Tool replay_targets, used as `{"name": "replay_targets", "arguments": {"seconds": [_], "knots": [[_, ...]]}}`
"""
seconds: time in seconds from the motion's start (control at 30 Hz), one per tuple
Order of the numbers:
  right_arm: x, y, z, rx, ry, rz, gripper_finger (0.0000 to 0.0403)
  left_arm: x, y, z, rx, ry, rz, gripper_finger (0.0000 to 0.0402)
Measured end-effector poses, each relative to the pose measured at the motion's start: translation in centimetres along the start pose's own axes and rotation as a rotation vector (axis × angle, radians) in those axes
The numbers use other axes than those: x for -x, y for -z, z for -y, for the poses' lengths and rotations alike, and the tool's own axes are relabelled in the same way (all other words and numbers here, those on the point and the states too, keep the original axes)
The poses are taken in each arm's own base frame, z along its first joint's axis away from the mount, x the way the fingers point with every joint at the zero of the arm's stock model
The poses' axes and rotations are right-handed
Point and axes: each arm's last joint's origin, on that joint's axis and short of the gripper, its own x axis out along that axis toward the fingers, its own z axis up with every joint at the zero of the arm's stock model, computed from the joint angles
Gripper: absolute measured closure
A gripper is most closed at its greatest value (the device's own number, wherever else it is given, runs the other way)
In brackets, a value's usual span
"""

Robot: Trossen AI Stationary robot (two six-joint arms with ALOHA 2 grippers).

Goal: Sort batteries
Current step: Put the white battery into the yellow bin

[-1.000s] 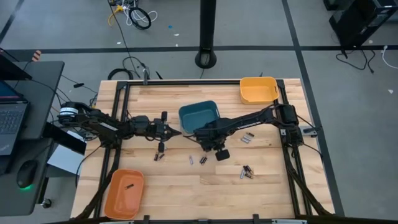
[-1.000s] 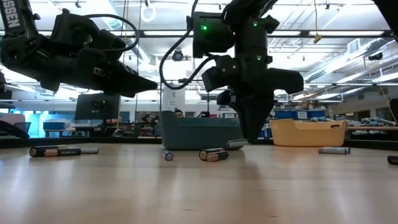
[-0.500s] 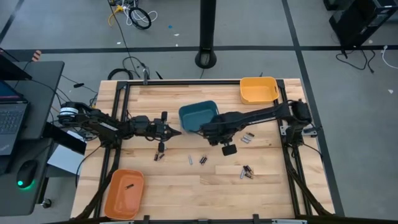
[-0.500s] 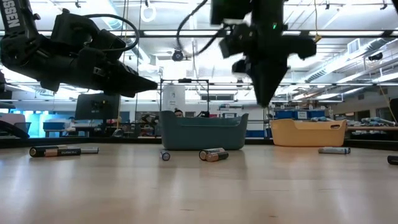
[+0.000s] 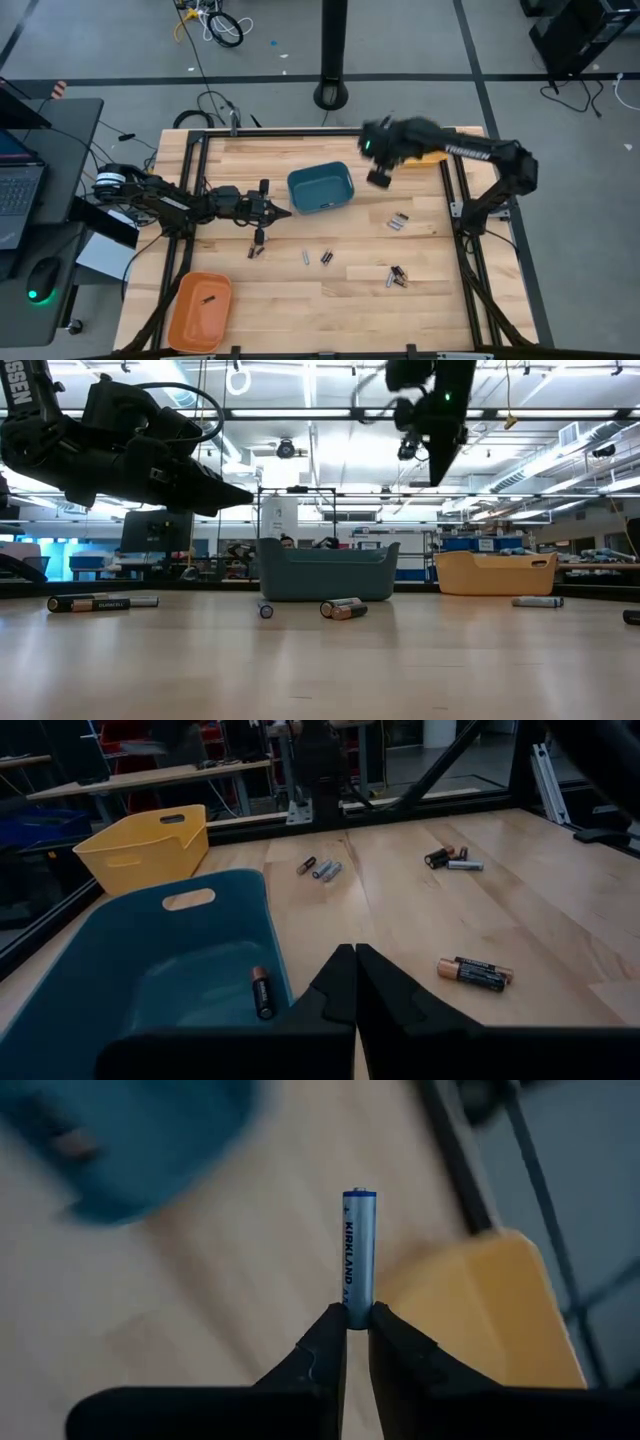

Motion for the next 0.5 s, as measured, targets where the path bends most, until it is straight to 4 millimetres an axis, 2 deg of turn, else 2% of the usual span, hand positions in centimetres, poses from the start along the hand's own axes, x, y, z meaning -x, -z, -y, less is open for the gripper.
{"name": "replay_targets", "arguments": {"seconds": [0.13,0.27,0.4,0.5], "knots": [[-1.5,0.3,5.7,-0.230,0.056,-0.049,0.0359,0.0,0.0,0.0,0.000,0.000,0.000,0.0396],[-3.6,0.8,10.3,-0.414,0.089,-0.093,0.0359,0.0,0.0,0.0,0.000,0.000,0.000,0.0396],[-5.7,1.4,12.9,-0.507,0.068,-0.162,0.0359,0.0,0.0,0.0,0.000,-0.001,-0.001,0.0396],[-7.6,1.8,13.7,-0.533,0.052,-0.216,0.0359,0.0,0.0,0.0,0.000,-0.003,-0.001,0.0396]]}}
